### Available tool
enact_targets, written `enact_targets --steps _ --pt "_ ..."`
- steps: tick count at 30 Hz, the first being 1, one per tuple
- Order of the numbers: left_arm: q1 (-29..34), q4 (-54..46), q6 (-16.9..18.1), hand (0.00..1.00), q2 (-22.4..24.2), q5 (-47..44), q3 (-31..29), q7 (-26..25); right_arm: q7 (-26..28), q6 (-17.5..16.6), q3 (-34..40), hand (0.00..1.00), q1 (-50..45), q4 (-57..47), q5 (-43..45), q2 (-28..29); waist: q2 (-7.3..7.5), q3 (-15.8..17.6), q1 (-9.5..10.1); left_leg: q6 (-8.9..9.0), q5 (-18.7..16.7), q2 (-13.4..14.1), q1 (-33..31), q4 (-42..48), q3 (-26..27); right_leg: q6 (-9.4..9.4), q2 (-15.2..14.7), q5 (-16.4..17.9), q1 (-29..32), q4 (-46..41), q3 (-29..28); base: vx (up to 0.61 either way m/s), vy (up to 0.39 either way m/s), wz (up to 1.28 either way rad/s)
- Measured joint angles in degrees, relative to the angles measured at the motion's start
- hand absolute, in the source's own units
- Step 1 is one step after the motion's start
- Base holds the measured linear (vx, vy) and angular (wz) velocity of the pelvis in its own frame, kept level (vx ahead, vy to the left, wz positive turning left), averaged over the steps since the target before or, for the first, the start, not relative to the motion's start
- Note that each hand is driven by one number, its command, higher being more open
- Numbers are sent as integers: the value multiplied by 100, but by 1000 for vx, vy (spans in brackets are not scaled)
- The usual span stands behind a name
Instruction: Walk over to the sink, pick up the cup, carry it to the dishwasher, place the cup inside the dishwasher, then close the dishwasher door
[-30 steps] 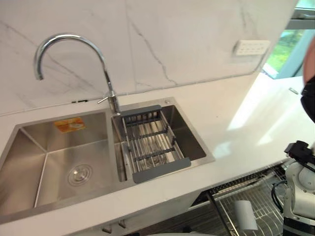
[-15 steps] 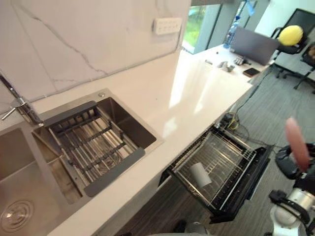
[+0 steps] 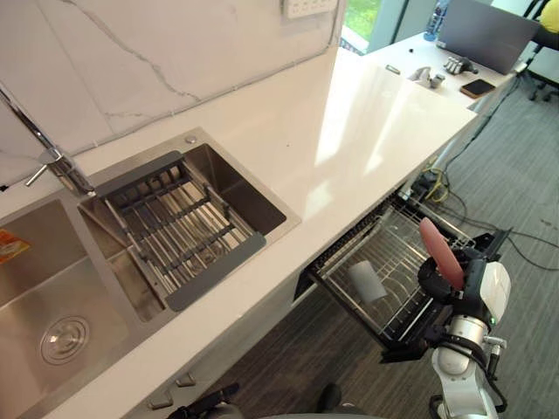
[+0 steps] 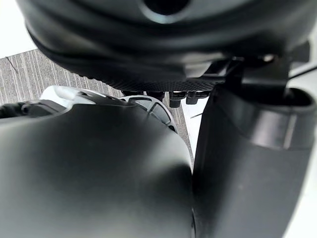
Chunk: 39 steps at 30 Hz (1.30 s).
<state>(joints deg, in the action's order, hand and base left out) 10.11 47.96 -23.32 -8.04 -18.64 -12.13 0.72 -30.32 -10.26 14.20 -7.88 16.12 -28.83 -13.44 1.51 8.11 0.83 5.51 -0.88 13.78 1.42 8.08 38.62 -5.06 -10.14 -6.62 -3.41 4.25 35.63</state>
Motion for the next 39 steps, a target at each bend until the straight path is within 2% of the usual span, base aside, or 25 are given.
enact_targets --steps 3,8,10,11,12,13,14,16,17,19,22,23,30,32,33,34,36,39 --pt "0 -52 19 100 90 0 -1 57 120 126 -6 0 359 553 -139 -302 -201 121 0 -56 38 -96 24 -51 -179 -24 -78 1 -145 -1 184 -29 115 34" --pt "6 -164 8 100 276 -106 -31 270 -54 786 22 0 921 1608 -396 -884 -612 360 70 -150 181 -218 -29 -195 -506 -78 -196 84 -258 -151 518 -43 83 36" --pt "13 -150 -118 100 276 -278 -50 385 -257 1051 153 0 1100 1819 -374 -1124 -817 537 53 -213 237 -273 -136 -258 -659 -104 -371 318 -71 -632 624 -47 98 34" --pt "12 -144 -203 100 270 -335 -100 386 -269 1078 165 0 1156 1873 -330 -1195 -869 568 39 -236 256 -284 -168 -280 -673 -105 -447 398 11 -806 632 -33 118 24" --pt "11 -89 -471 100 214 -702 -192 324 -268 1115 166 0 1304 1975 -227 -1315 -945 632 -14 -262 279 -321 -222 -294 -706 -117 -625 580 185 -1225 638 -10 93 22" --pt "7 27 -788 100 133 -1048 -277 396 -266 1170 169 0 1474 2099 -211 -1395 -983 717 -67 -294 302 -388 -254 -291 -739 -128 -834 781 336 -1645 625 -5 91 24" --pt "2 58 -929 100 105 -1193 -321 463 -263 1200 169 0 1561 2195 -212 -1437 -983 760 -90 -306 310 -434 -277 -292 -761 -139 -951 883 410 -1855 628 -10 55 29" --pt "-98 178 -1297 100 -45 -1477 -405 953 -180 1296 159 0 1721 2475 -324 -1596 -981 936 -100 -359 343 -610 -384 -281 -889 -172 -1376 1230 640 -2561 664 -28 29 37" --pt "-121 211 -1349 100 -82 -1557 -404 1038 -141 1316 142 0 1757 2521 -410 -1617 -997 991 -111 -365 347 -646 -403 -267 -919 -175 -1463 1300 677 -2699 677 -40 -5 35" --pt "-179 295 -1584 100 -179 -1900 -397 1168 100 1588 34 0 1893 2630 -564 -1650 -1033 1174 -172 -380 343 -745 -510 -163 -1014 -177 -1755 1532 808 -3149 703 -41 -17 29" --pt "-239 390 -1719 100 -211 -2110 -374 1234 0 1819 -6 0 1985 2641 -580 -1711 -1105 1322 -209 -387 338 -825 -601 -55 -1117 -179 -1989 1716 885 -3500 744 -35 -43 26" --pt "-239 430 -1746 100 -219 -2205 -359 1249 -94 2077 8 100 2117 2621 -577 -1845 -1119 1394 -237 -398 329 -858 -649 21 -1136 -171 -2120 1828 932 -3683 750 -40 -57 18" --pt "-228 486 -1842 100 -222 -2305 -309 1340 -84 2662 182 100 2336 2333 -16 -2018 -1326 1506 -300 -389 330 -892 -642 20 -1128 -167 -2275 2017 978 -3938 705 -57 -41 2" --pt "-225 521 -1720 100 -201 -2280 -325 1270 -89 2775 332 100 2292 2118 65 -1963 -1356 1518 -357 -383 336 -899 -631 -9 -1114 -170 -2257 2019 1000 -3933 681 -22 -18 -6" --pt "-226 511 -1526 100 -160 -2249 -331 1138 -88 2830 419 100 2278 1962 79 -1892 -1358 1517 -363 -375 341 -893 -620 -17 -1078 -167 -2231 2016 1052 -3923 621 9 -14 -17" --pt "-235 455 -1335 100 -98 -2204 -333 857 -82 2847 480 100 2244 1741 218 -1795 -1357 1519 -378 -370 344 -877 -581 -34 -1039 -163 -2190 2005 1073 -3897 573 20 -14 -20" --pt "-237 332 -1223 100 0 -2068 -383 520 -24 2824 574 100 2127 1263 629 -1580 -1357 1518 -380 -365 341 -808 -525 -53 -969 -143 -2060 1951 1056 -3774 518 25 -26 -26" --pt "-233 99 -1172 100 199 -1738 -553 432 285 2648 745 100 1791 203 1480 -1215 -1353 1519 -369 -354 333 -638 -433 -58 -920 -120 -1681 1786 905 -3377 444 24 -33 -26"
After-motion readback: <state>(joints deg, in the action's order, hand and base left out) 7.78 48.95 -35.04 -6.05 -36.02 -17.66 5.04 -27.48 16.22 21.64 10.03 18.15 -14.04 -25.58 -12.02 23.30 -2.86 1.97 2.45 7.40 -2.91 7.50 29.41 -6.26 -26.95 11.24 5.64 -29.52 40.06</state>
